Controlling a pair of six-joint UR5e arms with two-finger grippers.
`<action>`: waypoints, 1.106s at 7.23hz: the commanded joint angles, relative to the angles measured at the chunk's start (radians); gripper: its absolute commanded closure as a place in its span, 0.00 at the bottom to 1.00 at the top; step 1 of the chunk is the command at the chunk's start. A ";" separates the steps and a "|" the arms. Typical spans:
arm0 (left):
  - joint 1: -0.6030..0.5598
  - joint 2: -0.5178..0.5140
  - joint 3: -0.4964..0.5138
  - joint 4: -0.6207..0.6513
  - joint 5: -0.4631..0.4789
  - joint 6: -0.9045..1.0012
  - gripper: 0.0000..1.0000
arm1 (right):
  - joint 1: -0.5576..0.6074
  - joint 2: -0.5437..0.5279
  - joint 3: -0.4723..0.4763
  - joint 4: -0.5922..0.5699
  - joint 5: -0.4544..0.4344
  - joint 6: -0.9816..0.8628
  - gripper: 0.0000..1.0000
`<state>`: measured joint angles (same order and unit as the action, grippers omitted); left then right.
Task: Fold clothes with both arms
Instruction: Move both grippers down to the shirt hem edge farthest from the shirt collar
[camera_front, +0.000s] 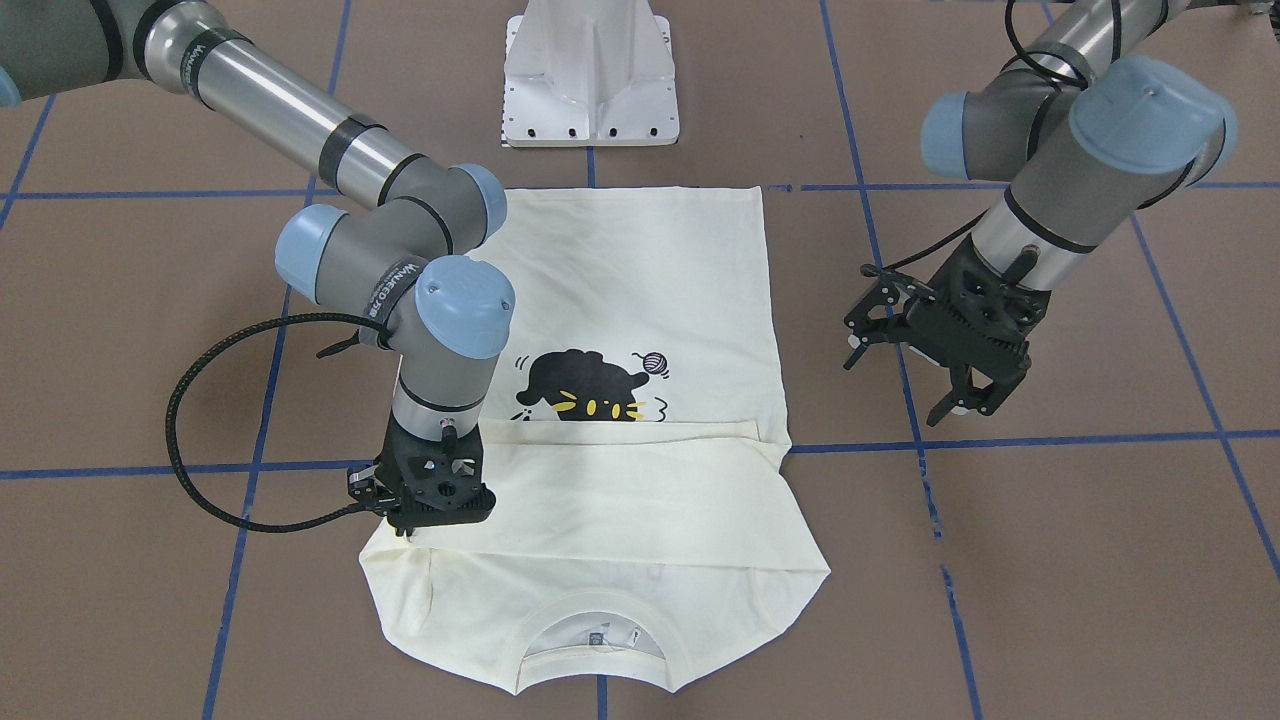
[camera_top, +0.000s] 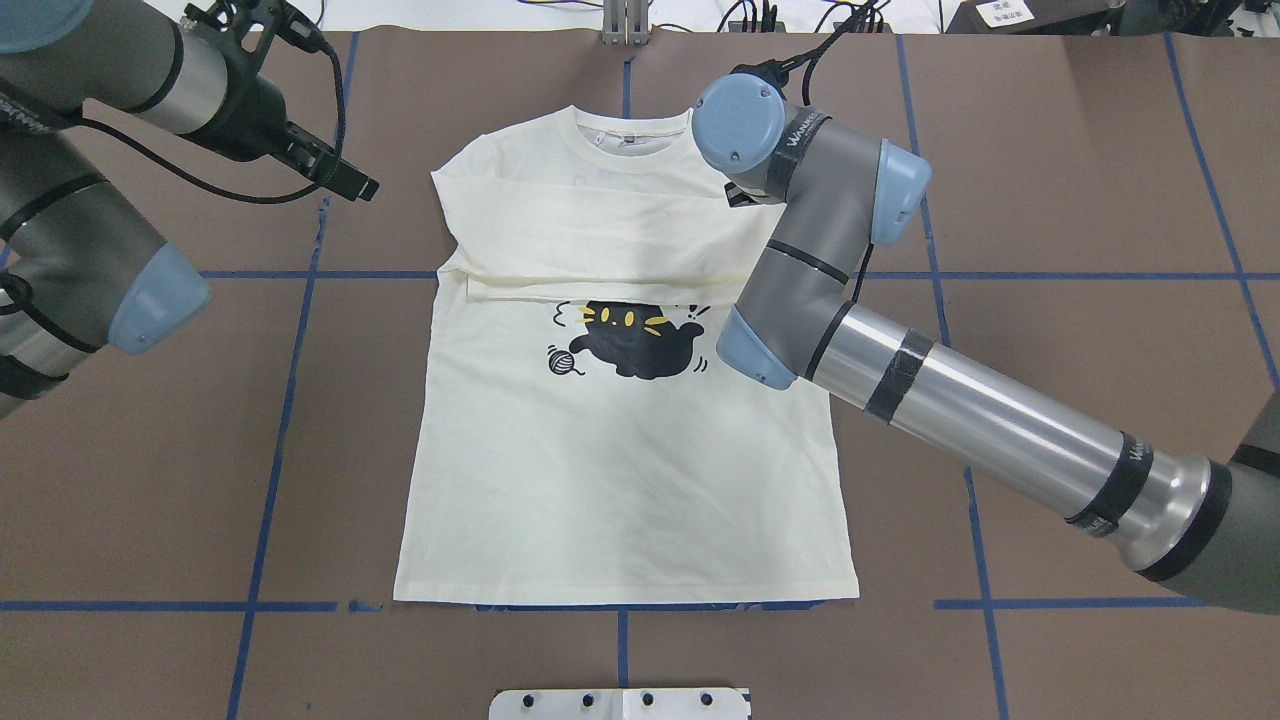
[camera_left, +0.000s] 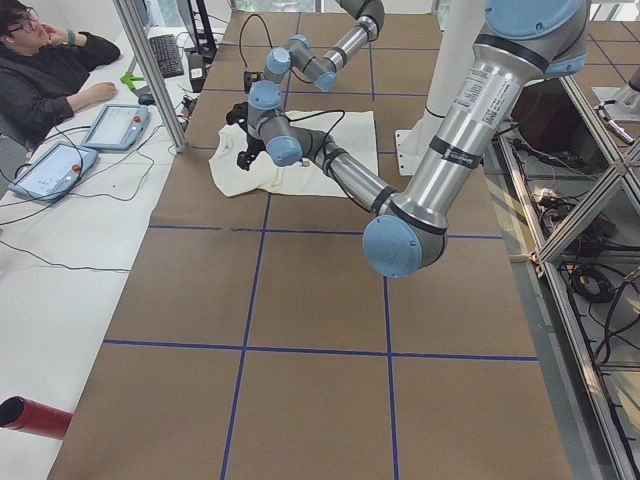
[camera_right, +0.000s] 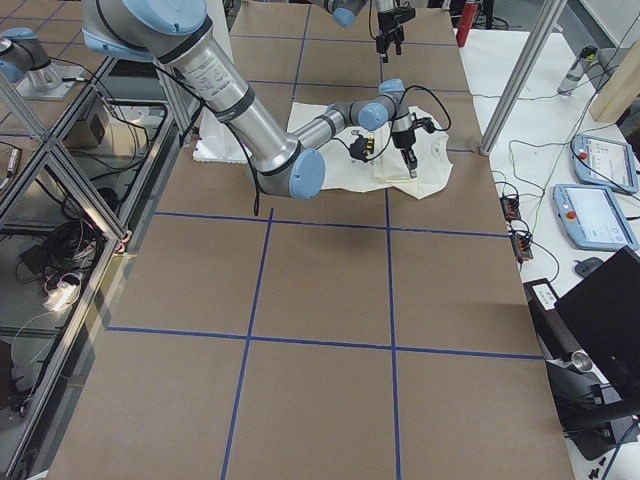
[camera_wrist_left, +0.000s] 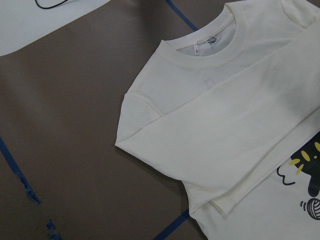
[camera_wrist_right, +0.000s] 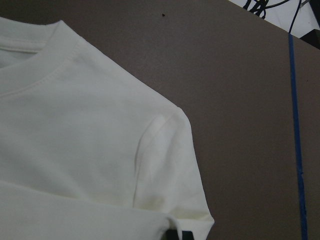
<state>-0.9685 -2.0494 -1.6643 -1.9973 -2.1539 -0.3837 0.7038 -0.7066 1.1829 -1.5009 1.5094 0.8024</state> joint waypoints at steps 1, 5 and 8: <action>0.002 0.000 0.000 0.000 0.000 -0.012 0.00 | 0.022 -0.020 0.000 0.091 0.053 -0.002 0.00; 0.036 0.075 -0.130 0.003 0.029 -0.183 0.00 | 0.117 -0.293 0.432 0.110 0.389 0.168 0.00; 0.213 0.263 -0.409 -0.018 0.153 -0.612 0.00 | 0.010 -0.624 0.810 0.259 0.382 0.577 0.00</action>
<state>-0.8462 -1.8478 -1.9772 -2.0053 -2.0721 -0.8224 0.7712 -1.1926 1.8605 -1.3488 1.8958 1.1966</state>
